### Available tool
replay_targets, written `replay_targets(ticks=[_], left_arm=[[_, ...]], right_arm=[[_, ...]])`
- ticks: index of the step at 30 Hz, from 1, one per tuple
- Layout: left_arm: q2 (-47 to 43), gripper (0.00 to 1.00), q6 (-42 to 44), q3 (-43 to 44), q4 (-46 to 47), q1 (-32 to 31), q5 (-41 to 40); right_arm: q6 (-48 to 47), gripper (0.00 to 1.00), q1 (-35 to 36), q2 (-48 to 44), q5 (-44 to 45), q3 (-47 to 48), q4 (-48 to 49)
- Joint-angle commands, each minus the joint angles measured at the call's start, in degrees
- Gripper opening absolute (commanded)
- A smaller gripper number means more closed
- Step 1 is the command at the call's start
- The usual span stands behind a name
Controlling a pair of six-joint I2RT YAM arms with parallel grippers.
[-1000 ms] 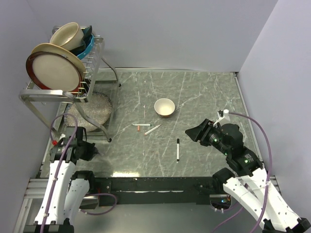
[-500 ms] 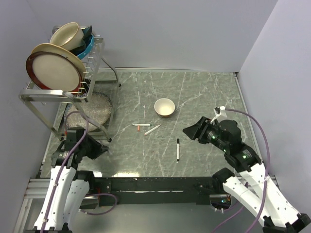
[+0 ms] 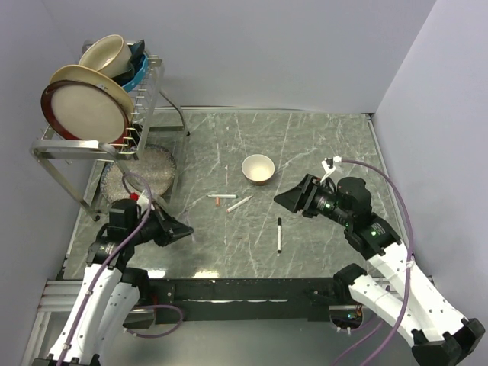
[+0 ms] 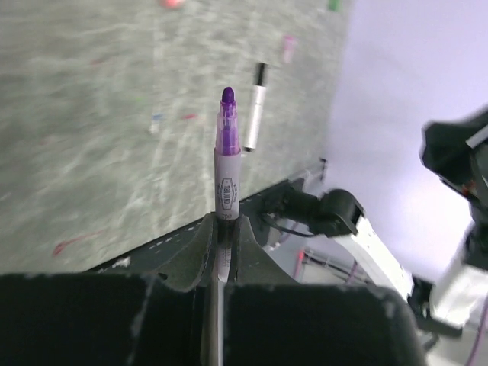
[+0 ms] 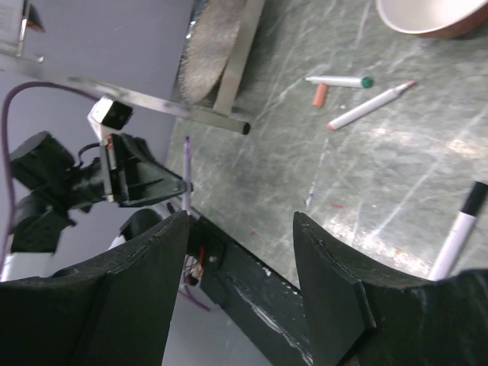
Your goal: Insert the pens into the pen caps
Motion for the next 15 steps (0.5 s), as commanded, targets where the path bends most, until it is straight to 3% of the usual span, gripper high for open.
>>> replay_targets(ticks=[1, 6, 15], left_arm=[[-0.49, 0.01, -3.42, -2.26, 15.06, -1.87, 7.02], [-2.42, 0.01, -1.95, 0.9, 9.0, -2.49, 0.69], [-2.51, 0.01, -0.36, 1.07, 16.56, -4.33, 6.93]], right_arm=[[2.21, 0.65, 1.12, 1.49, -3.72, 0.21, 7.02], [1.59, 0.66, 1.92, 2.63, -2.93, 1.53, 6.76], [3.79, 0.67, 9.91, 8.08, -0.38, 3.55, 11.59]])
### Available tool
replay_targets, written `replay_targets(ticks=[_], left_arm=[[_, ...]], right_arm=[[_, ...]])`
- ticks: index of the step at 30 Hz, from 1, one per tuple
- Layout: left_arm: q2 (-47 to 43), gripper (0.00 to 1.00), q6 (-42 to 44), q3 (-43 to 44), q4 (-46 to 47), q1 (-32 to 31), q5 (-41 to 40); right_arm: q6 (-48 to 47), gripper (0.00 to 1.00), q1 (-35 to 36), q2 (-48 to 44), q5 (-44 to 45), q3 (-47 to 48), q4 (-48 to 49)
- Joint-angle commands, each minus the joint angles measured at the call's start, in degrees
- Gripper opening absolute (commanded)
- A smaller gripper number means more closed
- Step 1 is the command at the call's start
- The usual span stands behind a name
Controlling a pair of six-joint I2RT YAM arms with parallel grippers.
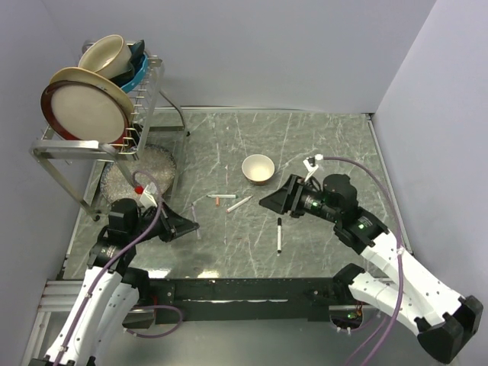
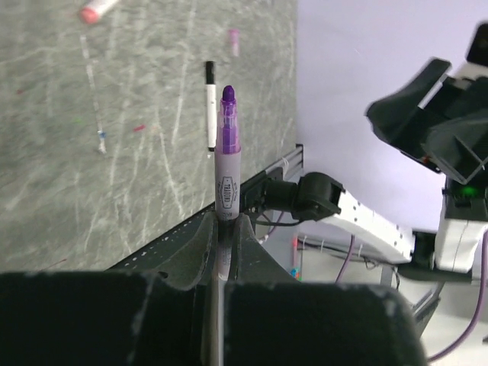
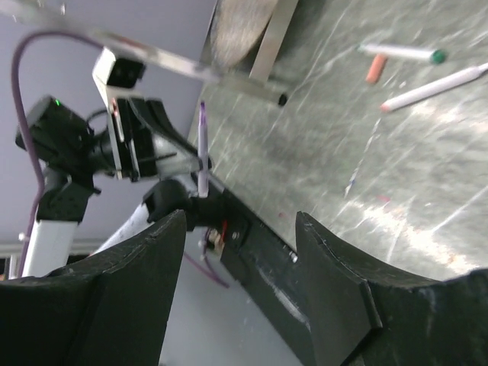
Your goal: Insert the pens into the pen caps
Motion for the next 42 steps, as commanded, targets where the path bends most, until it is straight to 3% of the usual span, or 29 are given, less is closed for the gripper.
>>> replay_targets(ticks=[1, 12, 21, 32, 42], left_arm=[[-0.61, 0.01, 2.15, 3.13, 4.89, -1.69, 2.17], [-5.53, 0.01, -1.1, 0.5, 5.23, -4.68, 2.24], [-3.16, 0.01, 3.11, 2.87, 6.56, -6.61, 5.06], [6.5, 0.01, 1.54, 4.63, 20.08, -14.69, 5.24], [17.66, 0.01, 0.4, 9.46, 30.55, -26.12, -0.73]], right_arm=[[1.56, 0.68, 4.38, 2.86, 2.2, 3.59, 5.12], [2.35, 0.68, 8.43, 6.38, 4.05, 6.67, 6.54], [3.41, 0.68, 11.24, 8.22, 5.63, 8.25, 7.32], [4.11, 0.68, 13.27, 11.82, 6.77, 9.92, 8.2], [6.92, 0.66, 15.46, 14.73, 8.53, 9.4, 9.0]])
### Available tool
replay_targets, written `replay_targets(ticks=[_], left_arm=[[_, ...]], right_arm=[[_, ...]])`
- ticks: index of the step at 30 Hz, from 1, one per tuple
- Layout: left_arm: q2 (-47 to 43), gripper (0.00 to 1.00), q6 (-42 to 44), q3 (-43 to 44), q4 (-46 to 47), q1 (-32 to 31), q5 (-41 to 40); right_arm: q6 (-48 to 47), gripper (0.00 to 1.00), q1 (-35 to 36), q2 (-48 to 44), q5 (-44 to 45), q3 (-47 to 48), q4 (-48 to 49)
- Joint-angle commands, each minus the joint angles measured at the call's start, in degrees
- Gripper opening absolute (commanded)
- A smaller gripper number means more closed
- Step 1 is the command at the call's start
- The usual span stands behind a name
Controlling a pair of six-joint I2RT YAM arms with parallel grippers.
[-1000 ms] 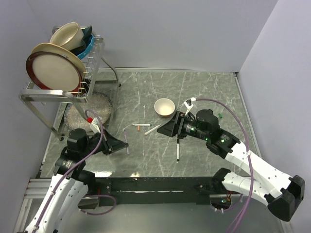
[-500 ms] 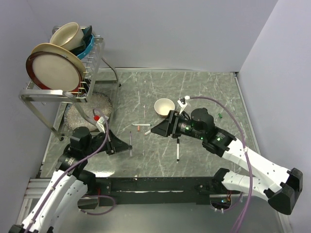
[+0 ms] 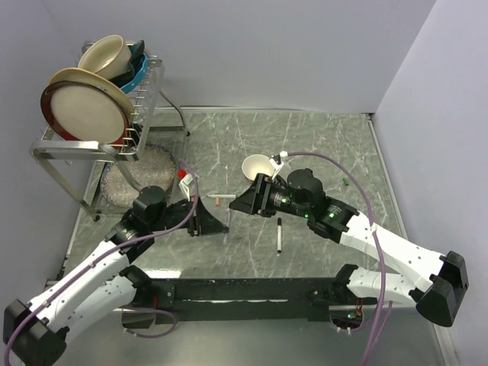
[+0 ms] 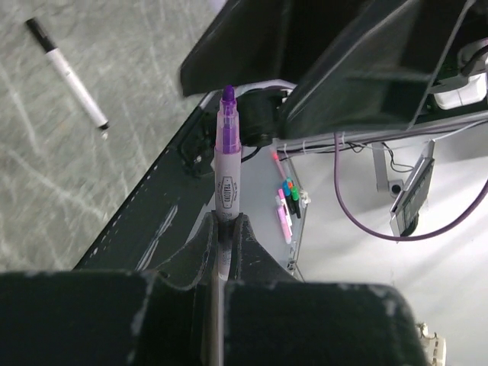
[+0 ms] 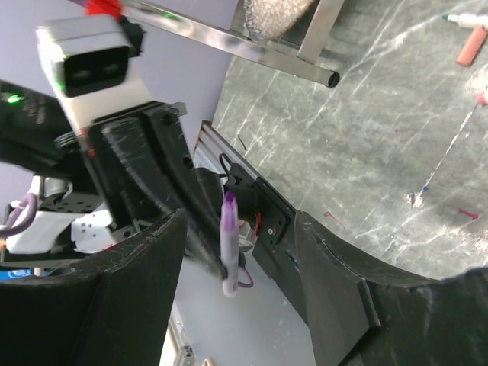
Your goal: Insert the pens into the pen caps
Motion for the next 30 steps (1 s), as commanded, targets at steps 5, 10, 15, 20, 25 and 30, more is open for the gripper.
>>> replay_targets(ticks=[5, 10, 15, 20, 25, 30], left_arm=[[6.34, 0.01, -0.06, 5.25, 10.27, -5.57, -3.69], [7.92, 0.01, -0.32, 5.96, 12.03, -6.98, -4.75], [9.07, 0.17, -0.85, 6.04, 13.79, -7.07, -3.79], [9.86, 0.32, -1.12, 5.78, 16.07, -7.07, -3.35], [11.0, 0.26, -1.2, 6.04, 17.48, -7.16, -2.29], [12.58, 0.13, -1.82, 6.05, 19.76, -7.51, -0.27]], right_arm=[[2.47, 0.53, 1.89, -1.38, 2.28, 0.14, 4.48], [2.47, 0.21, 1.9, -2.61, 2.02, -0.48, 4.66], [1.77, 0.0, 1.98, -3.93, 2.46, -0.21, 4.75], [1.42, 0.0, 1.98, -4.02, 1.84, 0.58, 4.84], [1.42, 0.0, 2.07, -4.02, 1.93, 0.58, 4.48], [1.24, 0.0, 2.16, -4.37, 2.81, 0.75, 4.05]])
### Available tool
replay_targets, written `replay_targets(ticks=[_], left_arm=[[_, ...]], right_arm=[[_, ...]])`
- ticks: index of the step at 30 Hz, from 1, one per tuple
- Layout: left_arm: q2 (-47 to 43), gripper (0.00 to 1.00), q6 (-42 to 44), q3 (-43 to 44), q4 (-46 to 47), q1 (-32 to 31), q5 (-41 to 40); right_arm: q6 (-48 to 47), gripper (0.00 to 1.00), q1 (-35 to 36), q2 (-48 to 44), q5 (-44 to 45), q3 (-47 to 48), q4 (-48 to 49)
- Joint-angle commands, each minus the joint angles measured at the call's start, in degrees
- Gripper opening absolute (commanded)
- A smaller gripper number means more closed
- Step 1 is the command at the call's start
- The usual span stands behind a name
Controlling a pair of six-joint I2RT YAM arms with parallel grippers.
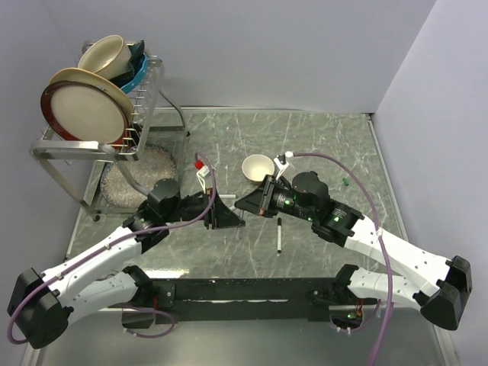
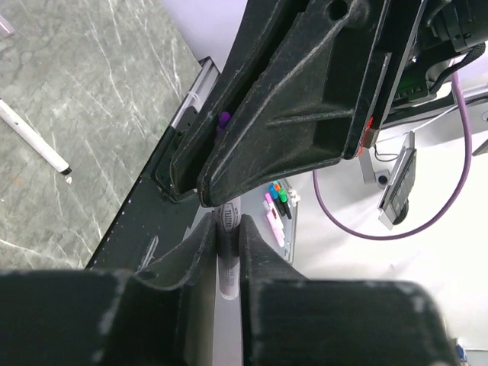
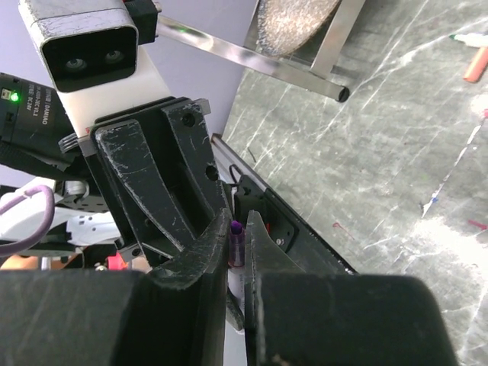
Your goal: Insert the pens into the pen caps
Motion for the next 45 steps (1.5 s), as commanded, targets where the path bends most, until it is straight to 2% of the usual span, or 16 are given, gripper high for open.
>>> replay_targets(ticks=[1, 3, 6, 7, 10, 12, 17, 20, 24, 30, 34, 36, 37, 40, 42, 45], left_arm=[[1.24, 0.11, -0.27, 1.96, 5.36, -0.58, 1.78], [1.24, 0.01, -0.53, 1.34, 6.42, -1.02, 2.05], [0.1, 0.01, -0.62, 0.73, 6.69, -1.28, 1.44], [-0.42, 0.01, 0.16, 0.64, 5.9, -1.28, -0.39], [-2.8, 0.01, 3.67, 1.25, -0.31, -1.28, -6.01], [-4.47, 0.01, 5.52, 2.04, -2.97, -1.28, -8.75], [-6.49, 0.01, 11.24, 4.5, -8.16, -1.2, -12.18], [-6.58, 0.01, 14.31, 6.61, -11.4, -1.11, -14.29], [-5.79, 0.01, 19.4, 8.54, -15.54, -1.11, -15.26], [-3.94, 0.01, 27.66, 11.8, -23.19, -1.11, -18.07], [-4.38, 0.01, 30.75, 10.14, -23.99, -1.11, -19.75], [-5.0, 0.01, 31.72, 8.91, -23.11, -1.11, -19.66], [-5.61, 0.01, 31.81, 7.59, -22.15, -1.11, -19.31], [-6.05, 0.01, 32.86, 7.31, -21.52, -1.11, -17.38], [-6.32, 0.01, 33.83, 7.93, -22.23, -1.11, -18.33], [-7.46, 0.01, 34.01, 7.58, -22.49, -1.11, -19.48]], right_arm=[[0.28, 0.0, 0.56, -1.82, 0.45, 1.47, 2.69], [-0.07, 0.0, 0.56, -1.73, 0.54, 1.91, 2.25], [-1.04, 0.23, 0.56, -2.17, 1.76, 2.88, -0.72], [-1.3, 0.37, 0.48, -2.52, 2.55, 3.23, -1.7], [-3.75, 0.55, 0.39, -4.36, 8.78, 4.98, -8.72], [-6.57, 0.59, 0.3, -5.41, 16.48, 7.27, -16.6], [-10.26, 0.61, -4.6, -8.4, 24.97, 7.72, -26.04], [-10.53, 0.61, -13.19, -9.02, 23.05, 4.04, -28.25], [-7.11, 0.58, -22.0, -8.59, 14.7, -3.17, -25.28], [-1.91, 0.57, -25.54, -0.17, 17.14, -6.35, -24.48], [-22.24, 0.57, -25.89, 9.41, 23.29, 0.22, -24.2], [-31.57, 0.6, -25.98, 14.86, 22.09, 3.3, -25.08], [-40.67, 0.62, -25.89, 16.27, 20.25, 6.19, -25.78], [-53.01, 0.67, -25.98, 20.85, 21.71, 9.99, -28.16], [-64.33, 0.67, -25.89, 22.0, 21.99, 9.04, -26.32], [-74.82, 0.66, -25.89, 22.0, 22.16, 4.3, -24.12]])
